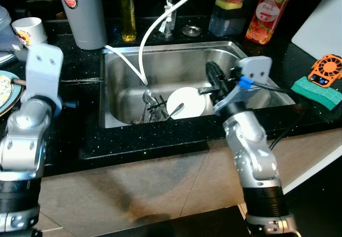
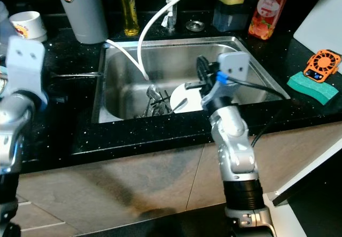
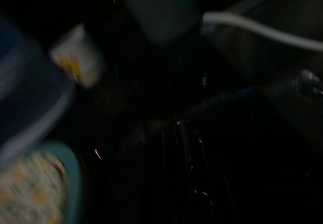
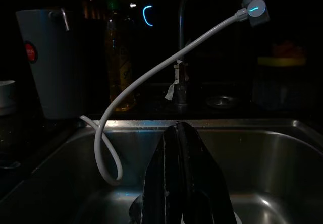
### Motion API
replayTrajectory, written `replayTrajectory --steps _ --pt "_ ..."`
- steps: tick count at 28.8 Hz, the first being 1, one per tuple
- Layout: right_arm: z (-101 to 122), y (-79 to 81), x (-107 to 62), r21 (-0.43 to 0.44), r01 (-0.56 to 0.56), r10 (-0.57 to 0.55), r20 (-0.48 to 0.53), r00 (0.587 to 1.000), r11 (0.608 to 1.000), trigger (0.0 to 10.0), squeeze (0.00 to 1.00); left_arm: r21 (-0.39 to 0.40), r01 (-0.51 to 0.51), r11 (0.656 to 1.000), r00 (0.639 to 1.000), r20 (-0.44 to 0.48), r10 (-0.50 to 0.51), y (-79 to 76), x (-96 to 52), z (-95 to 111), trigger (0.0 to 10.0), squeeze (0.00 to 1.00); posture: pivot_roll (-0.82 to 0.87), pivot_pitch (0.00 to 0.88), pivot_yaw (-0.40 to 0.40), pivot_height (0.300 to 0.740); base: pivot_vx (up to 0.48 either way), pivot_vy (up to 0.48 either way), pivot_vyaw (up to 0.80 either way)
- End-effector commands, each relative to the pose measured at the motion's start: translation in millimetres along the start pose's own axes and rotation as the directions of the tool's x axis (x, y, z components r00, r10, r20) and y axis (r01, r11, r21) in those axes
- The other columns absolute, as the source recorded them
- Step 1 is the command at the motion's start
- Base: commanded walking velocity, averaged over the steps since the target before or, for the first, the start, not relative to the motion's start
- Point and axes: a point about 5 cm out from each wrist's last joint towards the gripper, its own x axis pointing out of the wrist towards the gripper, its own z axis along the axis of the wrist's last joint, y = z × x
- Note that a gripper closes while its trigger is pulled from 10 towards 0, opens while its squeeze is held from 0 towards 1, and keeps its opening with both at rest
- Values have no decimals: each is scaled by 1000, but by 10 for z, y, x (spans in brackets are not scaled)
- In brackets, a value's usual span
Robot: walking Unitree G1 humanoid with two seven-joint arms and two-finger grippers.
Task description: Kitchen organization
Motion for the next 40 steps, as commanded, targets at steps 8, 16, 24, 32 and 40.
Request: replayTrajectory --steps 8,16,24,32,40 --pt "-9 -34 32 -3 1 -1 -20 1000 1000 10000 0 317 203 926 973 -169 -156 98 -265 -81 10000 0 198 84 -15 740 0 0 0" --pt "-52 -25 37 2 -6 6 -36 999 1000 10000 0 424 330 843 940 -232 -250 230 -424 1 10000 0 215 85 -29 740 0 0 0" --pt "-80 -2 104 8 -20 21 -40 999 1000 10000 0 532 441 722 878 -423 -225 434 -585 -12 10000 0 227 80 -41 740 0 0 0" --pt "-109 -4 90 13 -15 16 -47 999 1000 10000 0 606 488 628 860 -457 -228 482 -614 -47 10000 0 228 81 -34 740 0 0 0" --pt "-132 9 86 21 -14 15 -51 999 1000 10000 0 565 513 646 839 -489 -239 504 -663 -43 10000 1000 236 85 -32 740 0 0 0"
